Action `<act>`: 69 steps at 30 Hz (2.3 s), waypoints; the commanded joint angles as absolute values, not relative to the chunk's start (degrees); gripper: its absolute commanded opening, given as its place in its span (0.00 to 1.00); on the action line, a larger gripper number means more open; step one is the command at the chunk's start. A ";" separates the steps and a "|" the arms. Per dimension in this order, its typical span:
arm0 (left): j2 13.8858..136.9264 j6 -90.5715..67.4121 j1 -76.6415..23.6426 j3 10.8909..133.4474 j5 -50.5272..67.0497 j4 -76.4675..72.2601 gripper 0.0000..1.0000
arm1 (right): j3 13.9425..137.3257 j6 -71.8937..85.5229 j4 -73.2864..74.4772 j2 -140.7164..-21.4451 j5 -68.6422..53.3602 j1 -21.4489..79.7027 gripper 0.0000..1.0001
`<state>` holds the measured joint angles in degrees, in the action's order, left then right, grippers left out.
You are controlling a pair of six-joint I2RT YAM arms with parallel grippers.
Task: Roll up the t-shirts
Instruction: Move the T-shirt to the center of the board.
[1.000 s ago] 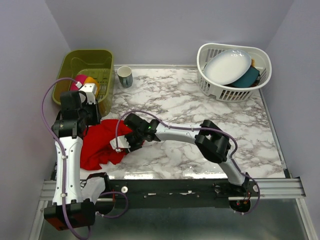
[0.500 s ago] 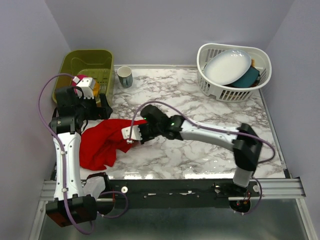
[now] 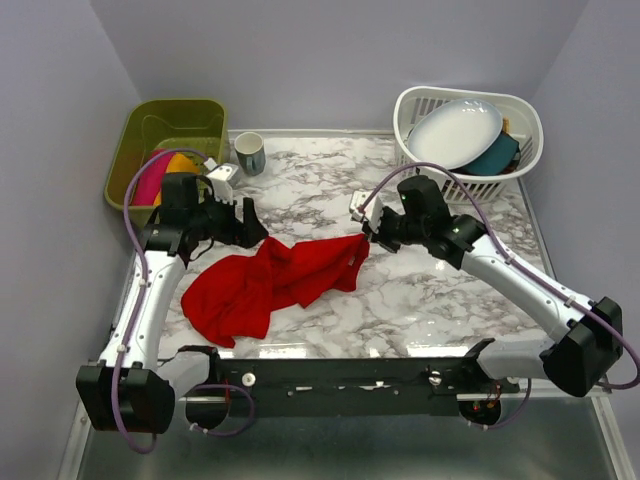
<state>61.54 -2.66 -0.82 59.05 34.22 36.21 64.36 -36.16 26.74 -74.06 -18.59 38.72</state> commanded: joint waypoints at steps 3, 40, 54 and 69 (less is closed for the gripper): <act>64.86 17.82 -13.43 57.31 26.30 44.03 0.84 | 59.15 -22.71 28.04 -71.72 -25.74 23.23 0.01; 68.47 17.40 -18.46 52.82 19.78 38.14 0.77 | 41.91 -71.98 18.81 -75.57 -22.77 46.05 0.55; 65.30 16.08 -13.27 51.77 21.88 38.58 0.76 | 49.04 -72.69 14.94 -88.68 -18.99 46.41 0.42; 65.74 32.42 -21.35 46.50 30.06 43.24 0.73 | 63.79 -39.92 20.21 -88.76 -18.81 32.53 0.01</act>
<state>67.88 23.27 -17.12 50.19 26.28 40.42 58.85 -53.71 17.12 -87.96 -18.52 39.09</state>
